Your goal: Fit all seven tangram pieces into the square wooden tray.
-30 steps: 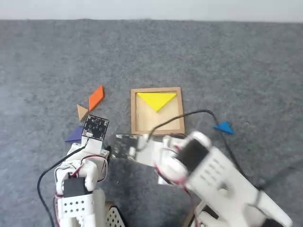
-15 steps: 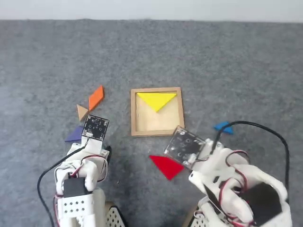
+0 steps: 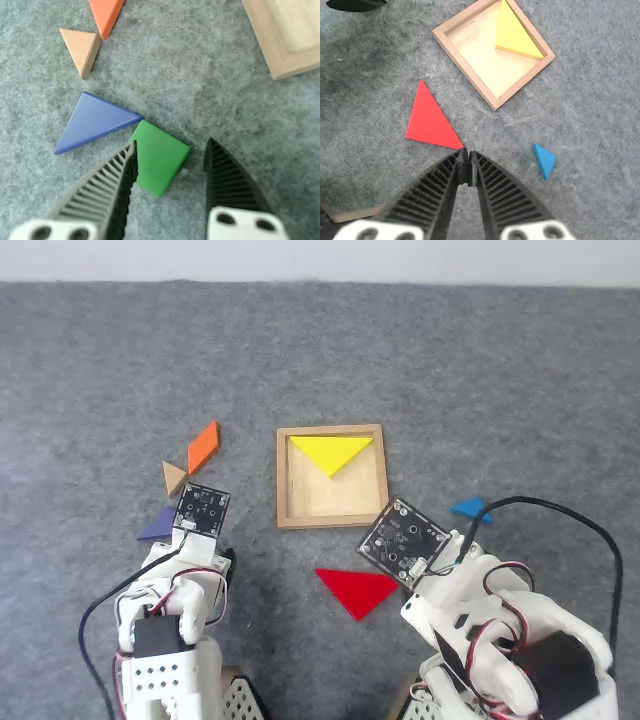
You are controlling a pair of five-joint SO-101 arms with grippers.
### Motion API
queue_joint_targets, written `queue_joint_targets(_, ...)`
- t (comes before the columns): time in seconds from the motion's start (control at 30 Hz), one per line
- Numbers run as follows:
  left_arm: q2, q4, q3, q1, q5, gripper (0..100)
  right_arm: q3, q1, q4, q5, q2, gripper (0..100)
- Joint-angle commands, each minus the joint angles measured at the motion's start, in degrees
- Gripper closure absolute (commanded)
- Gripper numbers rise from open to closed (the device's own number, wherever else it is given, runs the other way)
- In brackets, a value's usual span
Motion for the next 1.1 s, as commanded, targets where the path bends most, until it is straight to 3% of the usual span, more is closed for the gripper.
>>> queue_joint_targets(0.0,-0.8,-1.2,-0.5,-0.2,-0.5,80,-3.8,1.0,2.4,-0.6,-0.3,98.9)
queue_joint_targets(0.2,-0.8,-1.2,-0.5,-0.2,-0.5,80,-7.7,1.0,2.4,-0.6,0.1,98.7)
queue_joint_targets(0.53,-0.8,-1.2,-0.5,-0.2,-0.5,80,1.3,1.0,2.1,5.1,0.4,98.0)
queue_joint_targets(0.67,-0.8,-1.2,-0.5,-0.2,-0.5,80,12.5,0.8,-3.7,6.2,4.1,84.2)
queue_joint_targets(0.8,-0.8,-1.2,-0.5,-0.2,-0.5,80,13.0,0.7,-8.7,6.3,12.3,70.4)
queue_joint_targets(0.93,-0.8,-1.2,-0.5,-0.2,-0.5,80,13.1,0.6,-14.2,7.8,20.8,70.9)
queue_joint_targets(1.07,-0.8,-1.2,-0.5,-0.2,-0.5,80,13.3,-4.3,-17.3,8.7,30.4,71.5)
